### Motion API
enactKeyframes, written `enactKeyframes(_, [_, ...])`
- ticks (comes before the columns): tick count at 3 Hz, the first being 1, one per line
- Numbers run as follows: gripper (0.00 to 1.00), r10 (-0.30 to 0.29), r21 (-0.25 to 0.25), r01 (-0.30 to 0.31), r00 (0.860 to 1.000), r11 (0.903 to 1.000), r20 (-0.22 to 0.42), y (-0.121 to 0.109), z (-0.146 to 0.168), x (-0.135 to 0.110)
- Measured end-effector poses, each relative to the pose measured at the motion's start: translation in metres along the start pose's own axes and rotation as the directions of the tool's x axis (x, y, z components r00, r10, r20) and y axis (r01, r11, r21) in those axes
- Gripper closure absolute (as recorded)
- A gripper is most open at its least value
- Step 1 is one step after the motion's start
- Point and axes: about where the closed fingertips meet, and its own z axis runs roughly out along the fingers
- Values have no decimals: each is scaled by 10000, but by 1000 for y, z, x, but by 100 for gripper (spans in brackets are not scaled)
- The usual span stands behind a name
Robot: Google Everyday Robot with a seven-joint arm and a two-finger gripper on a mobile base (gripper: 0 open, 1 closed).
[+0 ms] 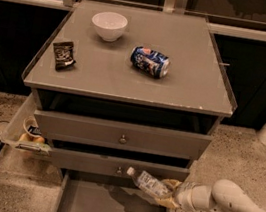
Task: Place blue plastic bottle into bottom drawer
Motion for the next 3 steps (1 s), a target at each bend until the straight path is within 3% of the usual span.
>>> enactKeyframes(1, [100, 102, -10, -102, 9989, 9999, -458, 3, 30, 18])
enactKeyframes(3, [100, -489, -248, 462, 9909, 9986, -1250, 20, 99, 73])
